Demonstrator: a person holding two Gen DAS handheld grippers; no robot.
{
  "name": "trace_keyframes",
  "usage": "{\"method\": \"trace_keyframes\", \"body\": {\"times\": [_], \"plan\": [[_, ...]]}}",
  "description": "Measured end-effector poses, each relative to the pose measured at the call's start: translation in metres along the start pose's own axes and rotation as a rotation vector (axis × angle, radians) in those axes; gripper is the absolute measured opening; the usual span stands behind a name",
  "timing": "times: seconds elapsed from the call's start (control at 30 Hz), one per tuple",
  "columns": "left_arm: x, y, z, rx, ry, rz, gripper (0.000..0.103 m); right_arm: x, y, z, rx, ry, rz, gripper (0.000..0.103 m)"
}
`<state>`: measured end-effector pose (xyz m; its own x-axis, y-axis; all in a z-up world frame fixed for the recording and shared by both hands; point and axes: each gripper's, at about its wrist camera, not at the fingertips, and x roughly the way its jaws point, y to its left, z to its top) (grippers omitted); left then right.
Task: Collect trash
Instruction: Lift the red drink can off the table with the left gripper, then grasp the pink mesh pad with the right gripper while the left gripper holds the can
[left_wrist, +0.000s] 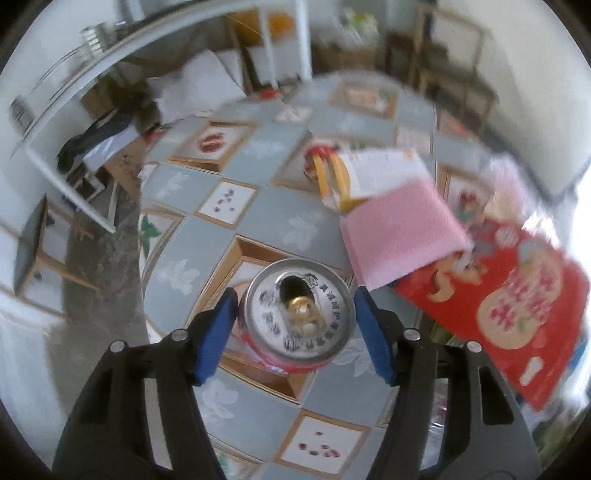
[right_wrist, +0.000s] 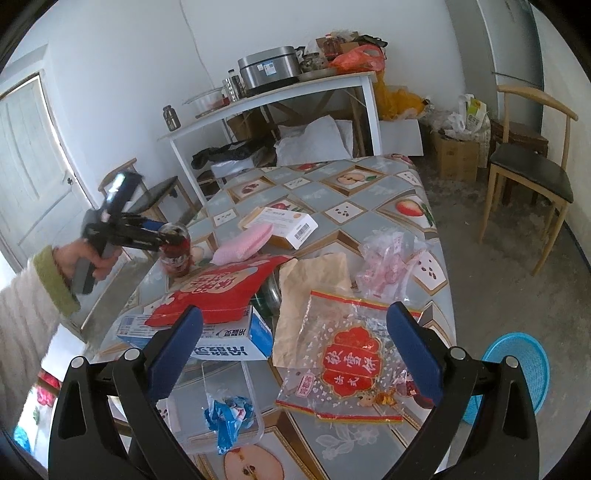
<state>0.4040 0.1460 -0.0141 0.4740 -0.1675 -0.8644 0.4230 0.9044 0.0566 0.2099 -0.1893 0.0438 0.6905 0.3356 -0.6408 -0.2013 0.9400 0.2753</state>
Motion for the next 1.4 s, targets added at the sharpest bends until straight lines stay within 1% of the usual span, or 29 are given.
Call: {"method": "trace_keyframes", "body": {"times": [0.07, 0.17, 0.3, 0.37, 0.43, 0.53, 0.63, 0.73, 0.8, 0.9, 0.93, 0.97, 1.0, 1.07, 1.1, 1.17, 1.23, 1.27, 1.3, 1.33, 1.37, 1.4], "plan": [[-0.006, 0.007, -0.012, -0.063, -0.042, -0.015, 0.056, -0.001, 0.001, -0.001, 0.005, 0.004, 0.006, 0.097], [-0.007, 0.011, -0.024, -0.107, -0.077, -0.013, 0.056, -0.002, 0.005, -0.001, 0.002, 0.008, 0.010, 0.097], [-0.007, 0.017, -0.029, -0.153, -0.095, -0.022, 0.057, -0.006, 0.012, 0.001, -0.010, 0.003, 0.005, 0.097], [-0.004, 0.018, -0.029, -0.164, -0.096, -0.015, 0.061, -0.008, 0.015, 0.001, -0.012, -0.001, 0.000, 0.097], [0.000, 0.020, -0.026, -0.182, -0.092, -0.012, 0.062, -0.010, 0.017, 0.001, -0.013, -0.001, -0.008, 0.097], [0.006, 0.024, -0.022, -0.216, -0.102, -0.028, 0.063, -0.009, 0.018, 0.003, -0.006, 0.007, -0.011, 0.097], [0.013, 0.027, -0.017, -0.253, -0.110, -0.038, 0.064, -0.008, 0.019, 0.004, -0.003, 0.015, -0.015, 0.097], [0.022, 0.028, -0.013, -0.288, -0.100, -0.010, 0.062, -0.008, 0.021, 0.009, -0.013, 0.017, -0.018, 0.097], [0.022, 0.028, -0.012, -0.298, -0.101, -0.004, 0.062, -0.008, 0.025, 0.016, -0.033, 0.012, -0.018, 0.097], [0.018, 0.028, -0.015, -0.317, -0.095, 0.002, 0.062, -0.006, 0.033, 0.035, -0.080, 0.012, 0.018, 0.097], [0.016, 0.028, -0.018, -0.323, -0.088, 0.006, 0.062, -0.003, 0.037, 0.045, -0.099, 0.026, 0.051, 0.097], [0.015, 0.028, -0.021, -0.331, -0.078, 0.010, 0.062, 0.001, 0.041, 0.054, -0.115, 0.042, 0.084, 0.097], [0.012, 0.028, -0.025, -0.340, -0.069, 0.013, 0.062, 0.010, 0.048, 0.067, -0.143, 0.076, 0.126, 0.097], [0.007, 0.030, -0.032, -0.356, -0.054, 0.009, 0.062, 0.027, 0.060, 0.084, -0.202, 0.126, 0.158, 0.097], [0.005, 0.032, -0.035, -0.363, -0.047, 0.006, 0.062, 0.041, 0.072, 0.095, -0.271, 0.165, 0.172, 0.097], [0.002, 0.035, -0.041, -0.374, -0.035, -0.001, 0.062, 0.065, 0.091, 0.106, -0.370, 0.198, 0.159, 0.097], [0.000, 0.038, -0.046, -0.390, -0.025, -0.014, 0.062, 0.099, 0.112, 0.118, -0.477, 0.274, 0.173, 0.097], [-0.001, 0.040, -0.048, -0.394, -0.024, -0.020, 0.062, 0.114, 0.118, 0.122, -0.502, 0.305, 0.176, 0.097], [-0.002, 0.041, -0.050, -0.399, -0.024, -0.025, 0.062, 0.137, 0.123, 0.128, -0.503, 0.370, 0.188, 0.097], [-0.003, 0.042, -0.052, -0.406, -0.024, -0.028, 0.062, 0.154, 0.123, 0.131, -0.466, 0.424, 0.195, 0.097], [-0.003, 0.043, -0.053, -0.412, -0.025, -0.031, 0.062, 0.170, 0.119, 0.136, -0.407, 0.479, 0.194, 0.097], [-0.003, 0.044, -0.054, -0.419, -0.028, -0.035, 0.062, 0.197, 0.108, 0.140, -0.282, 0.577, 0.179, 0.097]]}}
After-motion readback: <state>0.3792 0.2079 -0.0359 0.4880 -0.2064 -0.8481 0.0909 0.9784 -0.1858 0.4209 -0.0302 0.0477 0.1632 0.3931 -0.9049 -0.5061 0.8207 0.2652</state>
